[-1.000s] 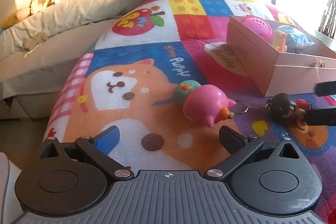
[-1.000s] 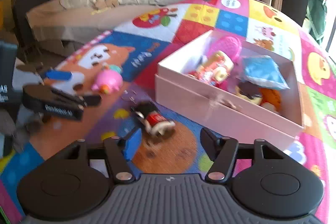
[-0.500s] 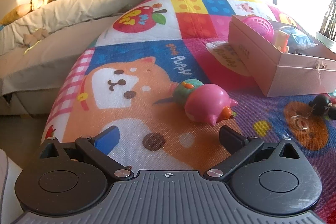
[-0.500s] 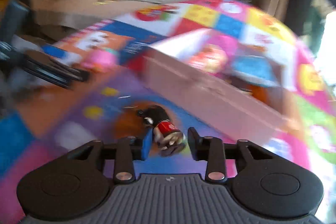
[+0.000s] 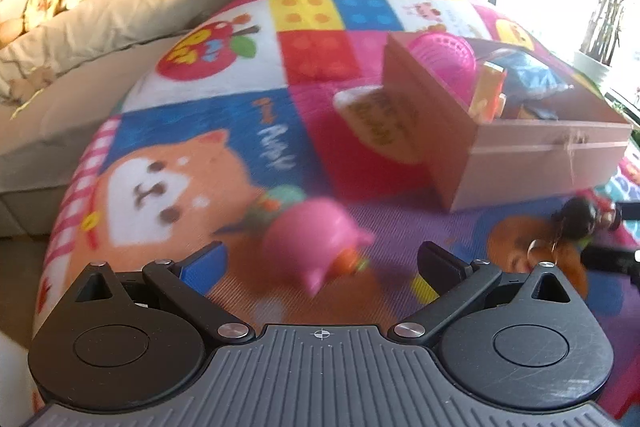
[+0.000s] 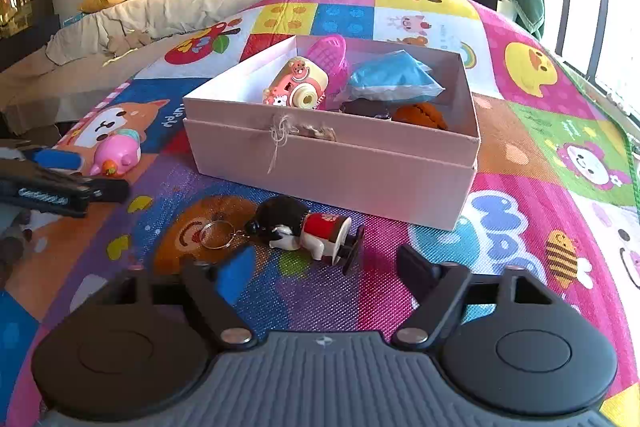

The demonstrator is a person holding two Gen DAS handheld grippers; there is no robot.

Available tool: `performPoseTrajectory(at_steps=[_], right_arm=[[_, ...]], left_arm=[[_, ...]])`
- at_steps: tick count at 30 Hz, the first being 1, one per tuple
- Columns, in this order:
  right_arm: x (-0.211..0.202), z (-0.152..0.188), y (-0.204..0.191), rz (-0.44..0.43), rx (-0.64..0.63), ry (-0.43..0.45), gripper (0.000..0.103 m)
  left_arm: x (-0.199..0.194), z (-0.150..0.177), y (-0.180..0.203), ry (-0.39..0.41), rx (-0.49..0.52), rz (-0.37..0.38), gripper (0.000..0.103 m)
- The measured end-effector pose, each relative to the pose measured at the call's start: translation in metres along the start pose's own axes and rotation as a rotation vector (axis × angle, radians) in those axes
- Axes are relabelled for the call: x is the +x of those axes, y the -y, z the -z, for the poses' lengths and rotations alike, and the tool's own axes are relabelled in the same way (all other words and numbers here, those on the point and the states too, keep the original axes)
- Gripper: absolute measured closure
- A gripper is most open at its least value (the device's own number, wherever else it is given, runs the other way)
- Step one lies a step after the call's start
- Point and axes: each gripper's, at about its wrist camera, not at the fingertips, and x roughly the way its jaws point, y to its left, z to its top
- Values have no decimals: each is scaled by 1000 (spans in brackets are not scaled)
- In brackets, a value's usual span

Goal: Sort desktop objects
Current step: 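Grasp the pink pig toy with the left gripper while the right gripper grasps the figure keychain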

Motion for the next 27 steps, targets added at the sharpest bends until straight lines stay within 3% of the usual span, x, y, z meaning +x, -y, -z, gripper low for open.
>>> performPoseTrajectory(at_steps=[4,9,10,18,27], right_arm=[[0,0,1,-1,13,3,17],[0,0,4,-16,30,4,13],[0,0,4,-18,31,4,12],[2,-1,3,-7,36,-2,6],[3,-1,3,0,37,-7,5]], left_arm=[[10,-7,8,-12,-9,-23,1],[3,-3,4,-21,-25,-11,30],[1,-3,3,-18,-25,-12,42],[-27,17,19,-44,29,104,42],[-32,23,27,-52,40,93,26]])
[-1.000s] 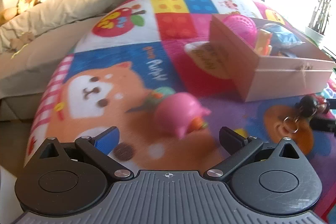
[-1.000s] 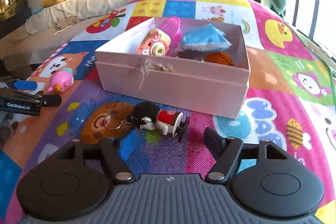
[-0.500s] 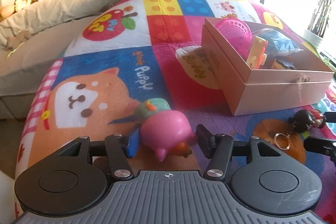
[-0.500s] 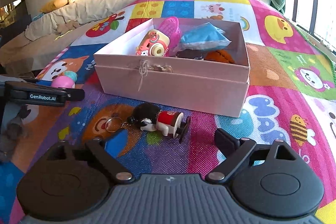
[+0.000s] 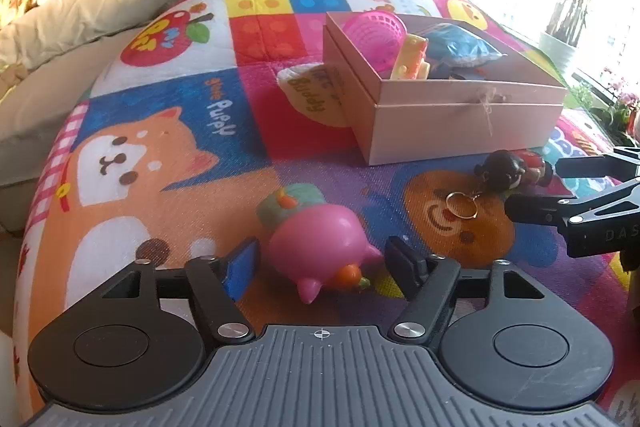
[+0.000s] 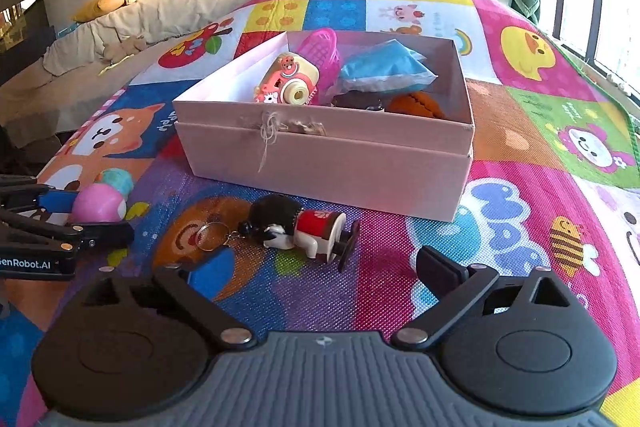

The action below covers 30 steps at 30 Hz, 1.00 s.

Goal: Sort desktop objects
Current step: 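Grasp the pink pig toy with the left gripper while the right gripper grasps the figure keychain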

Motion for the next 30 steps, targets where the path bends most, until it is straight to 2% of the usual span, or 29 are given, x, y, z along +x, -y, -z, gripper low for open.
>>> performPoseTrajectory(at_steps=[7,13,15,16,18,21,27,30], right_arm=[[1,0,-1,5,2,-4,3],[1,0,0,5,4,-4,2],[1,0,0,7,4,-4,2],[1,0,0,7,5,-4,2],[1,-1,-1,8,5,-5,2],[2,-1,-1,9,3,-7,1],[1,0,-2,35,7,0,1],[-1,-1,-3,64,33,5,1]], left_arm=[[-5,6,-5,4,21,4,13],[-13,12,-29,23,51,-144,8],[-15,12,-40,29,36,-207,8],[-17,11,-46,31,15,-209,8],[-23,9,-56,33,-35,-144,9],[-29,5,-53,55,-46,-42,8],[-7,-11,-26,61,-6,-24,9],[9,-13,-17,34,-5,-18,15]])
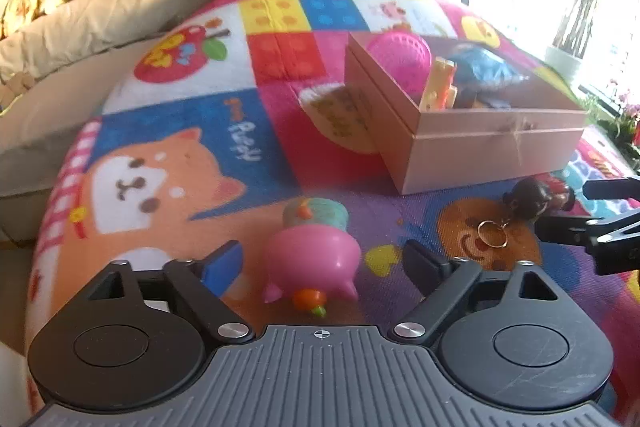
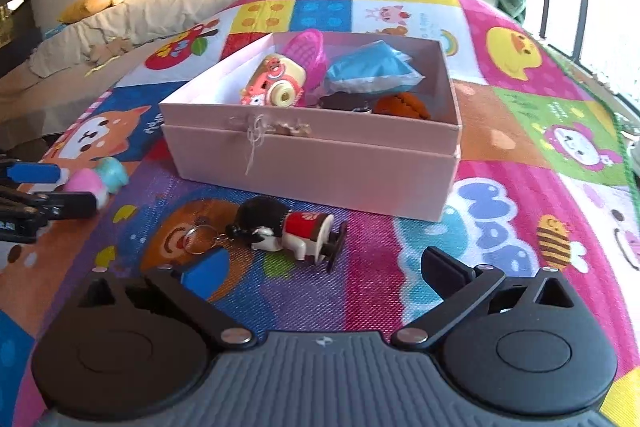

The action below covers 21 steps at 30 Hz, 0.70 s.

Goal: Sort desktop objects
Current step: 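Grasp the pink pig toy with the left gripper while the right gripper grasps the figure keychain, then drop the pig toy into the pink box with the left gripper while the right gripper drops the figure in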

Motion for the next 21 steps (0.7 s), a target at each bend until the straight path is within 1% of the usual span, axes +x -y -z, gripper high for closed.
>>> performPoseTrajectory(at_steps=[1,2,3,5,6,7,9,11,13,16,18,20,21], right_arm=[[0,-1,0,-19,33,-6,1],[1,-2,1,-42,61,-15,1],[3,-3,-2,-48,79,-12,0],[7,-6,-8,-37,79,-11,0],[10,-8,-11,-33,78,-15,0],[13,-10,-13,-23,79,-18,0],[17,-14,-19,-5,61,-17,7],[18,-16,-25,1,12,-19,28],[16,-18,-27,-15,-22,-33,37],[2,-20,-22,-80,-51,-52,37],[-17,-25,-20,-99,-94,-26,37],[-48,-37,-17,-93,-135,58,37],[-67,-46,-14,-84,-153,120,37]], left_arm=[[5,1,1,-9,-6,-3,19],[7,1,1,-12,-16,-3,20],[7,2,0,-4,-27,-4,22],[5,1,-3,7,-36,-2,44],[3,2,-5,9,-41,1,48],[2,2,-7,9,-44,4,48],[-2,5,-9,10,-48,6,48],[-7,9,-10,8,-40,8,48],[-14,14,-9,5,-23,18,49],[-29,14,-5,13,-2,31,49],[-47,5,0,58,18,51,49],[-69,-14,8,148,60,60,49],[-79,-23,13,194,82,64,49]])
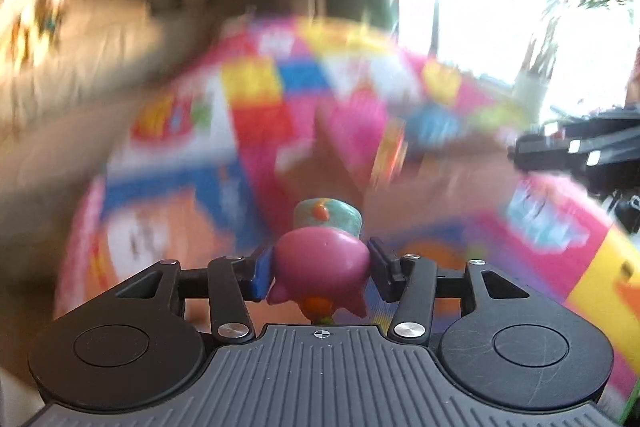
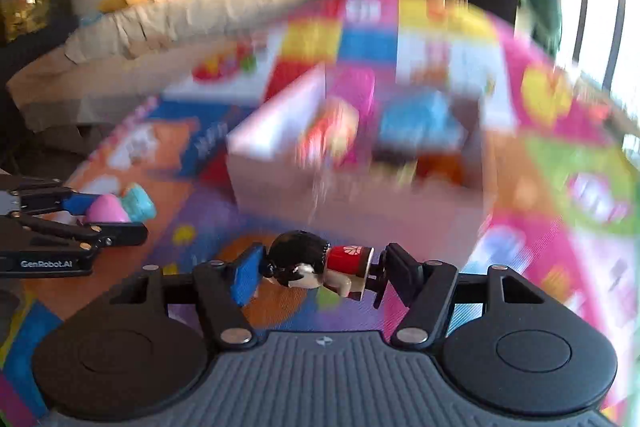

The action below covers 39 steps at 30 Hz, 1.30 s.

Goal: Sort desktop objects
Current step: 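Drop the pig toy into the pink box with the left gripper while the right gripper drops the figure in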

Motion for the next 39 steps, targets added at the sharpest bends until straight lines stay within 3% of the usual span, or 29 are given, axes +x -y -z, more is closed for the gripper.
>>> performPoseTrajectory(at_steps=[3,5,8,11,16,20,24,28,31,35,39], right_arm=[[-57,-38,11,33,-20,205,37],[-80,-58,21,39,-4,292,37],[-95,-83,35,63,28,377,37],[-93,-100,47,82,55,405,37],[-63,-109,59,87,85,348,37],[-40,-109,66,82,99,297,37],[-12,-110,70,69,131,256,37],[17,-111,67,42,140,208,37],[32,-112,64,24,147,181,37],[55,-116,62,-10,182,143,37],[91,-116,64,-58,233,78,35]], left_arm=[[-13,-36,18,125,91,27,49],[-5,-56,33,177,150,14,49],[22,-79,51,192,162,80,49],[59,-86,70,150,202,132,39],[110,-63,61,11,148,108,29],[132,-45,46,-39,135,57,26],[142,-45,32,-27,90,75,20],[157,-50,33,-7,143,-45,13],[166,-57,18,9,90,-136,13],[162,-60,-5,1,-45,-98,7],[141,-49,-6,11,-71,-62,7]])
